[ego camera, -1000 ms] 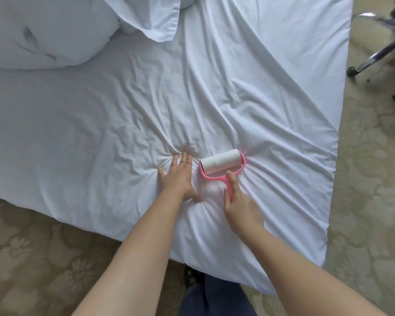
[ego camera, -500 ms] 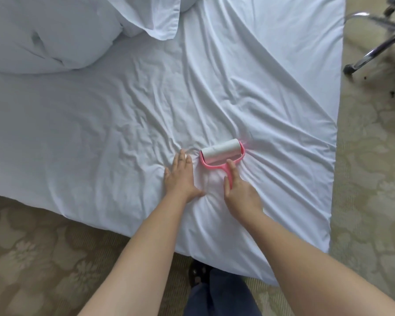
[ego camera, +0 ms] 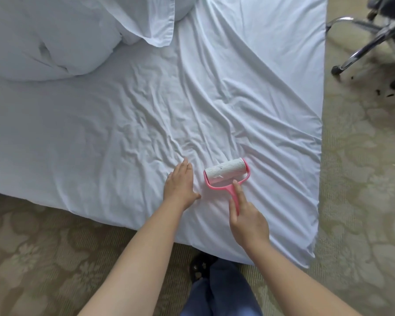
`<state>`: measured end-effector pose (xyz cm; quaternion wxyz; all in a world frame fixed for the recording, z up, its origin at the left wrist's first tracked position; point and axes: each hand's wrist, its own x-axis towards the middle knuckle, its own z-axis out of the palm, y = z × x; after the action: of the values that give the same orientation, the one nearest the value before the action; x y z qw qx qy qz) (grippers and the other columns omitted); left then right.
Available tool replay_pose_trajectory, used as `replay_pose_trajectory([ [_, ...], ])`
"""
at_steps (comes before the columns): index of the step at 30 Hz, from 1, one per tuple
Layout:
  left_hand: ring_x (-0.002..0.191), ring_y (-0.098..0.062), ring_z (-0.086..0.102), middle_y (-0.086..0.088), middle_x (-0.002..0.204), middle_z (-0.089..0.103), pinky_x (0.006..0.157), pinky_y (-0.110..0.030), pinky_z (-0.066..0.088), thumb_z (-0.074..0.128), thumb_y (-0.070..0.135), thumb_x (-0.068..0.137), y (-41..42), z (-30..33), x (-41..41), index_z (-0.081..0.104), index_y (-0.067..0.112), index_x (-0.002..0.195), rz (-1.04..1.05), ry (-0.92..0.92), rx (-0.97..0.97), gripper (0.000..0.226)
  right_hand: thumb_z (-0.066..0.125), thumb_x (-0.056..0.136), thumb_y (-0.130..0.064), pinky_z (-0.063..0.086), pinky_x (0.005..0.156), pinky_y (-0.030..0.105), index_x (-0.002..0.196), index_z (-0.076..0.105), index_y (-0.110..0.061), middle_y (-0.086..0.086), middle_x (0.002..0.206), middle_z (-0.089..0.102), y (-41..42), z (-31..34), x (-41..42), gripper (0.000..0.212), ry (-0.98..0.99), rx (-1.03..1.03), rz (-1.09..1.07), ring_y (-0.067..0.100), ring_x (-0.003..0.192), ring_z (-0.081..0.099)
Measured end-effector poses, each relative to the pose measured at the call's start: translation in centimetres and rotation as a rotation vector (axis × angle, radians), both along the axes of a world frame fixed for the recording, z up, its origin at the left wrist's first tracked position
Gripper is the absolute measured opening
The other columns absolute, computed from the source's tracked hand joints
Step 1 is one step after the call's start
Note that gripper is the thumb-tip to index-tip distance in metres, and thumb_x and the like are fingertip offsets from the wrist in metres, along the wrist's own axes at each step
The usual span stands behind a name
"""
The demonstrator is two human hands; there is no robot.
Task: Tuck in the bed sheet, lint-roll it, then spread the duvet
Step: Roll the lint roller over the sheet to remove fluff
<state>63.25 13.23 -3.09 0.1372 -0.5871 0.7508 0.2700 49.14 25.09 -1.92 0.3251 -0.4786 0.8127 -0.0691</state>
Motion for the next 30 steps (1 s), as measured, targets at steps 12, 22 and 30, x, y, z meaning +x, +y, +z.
replay_pose_trajectory([
  [12, 0.148, -0.019, 0.005, -0.005, 0.161, 0.004, 0.118, -0.034, 0.016, 0.072, 0.034, 0.083, 2.6, 0.8, -2.5, 0.013, 0.009, 0.151, -0.12, 0.013, -0.025, 0.093, 0.028, 0.102, -0.039, 0.043, 0.069, 0.038, 0.15, 0.007, -0.043, 0.007, 0.111, 0.065, 4.9, 0.7, -2.0, 0.053, 0.014, -0.006, -0.152, 0.031, 0.095, 0.061],
  [22, 0.147, -0.019, 0.008, -0.005, 0.16, 0.008, 0.119, -0.033, 0.015, 0.068, 0.035, 0.085, 4.5, -0.4, -5.1, 0.016, 0.01, 0.151, -0.249, 0.01, -0.011, 0.088, 0.022, 0.103, -0.038, 0.043, 0.077, 0.039, 0.152, 0.007, -0.038, 0.015, 0.12, 0.061, 0.8, 0.0, -5.6, 0.051, -0.005, 0.048, -0.241, 0.036, 0.101, 0.059],
  [30, 0.146, -0.019, 0.012, -0.004, 0.159, 0.013, 0.115, -0.035, 0.019, 0.065, 0.034, 0.088, 4.4, 4.5, -4.2, 0.019, 0.011, 0.15, -0.253, -0.023, -0.036, 0.08, 0.025, 0.103, -0.037, 0.041, 0.072, 0.037, 0.153, 0.01, -0.033, 0.015, 0.115, 0.064, -0.7, 5.2, -7.1, 0.052, 0.024, -0.045, -0.177, 0.035, 0.101, 0.06],
])
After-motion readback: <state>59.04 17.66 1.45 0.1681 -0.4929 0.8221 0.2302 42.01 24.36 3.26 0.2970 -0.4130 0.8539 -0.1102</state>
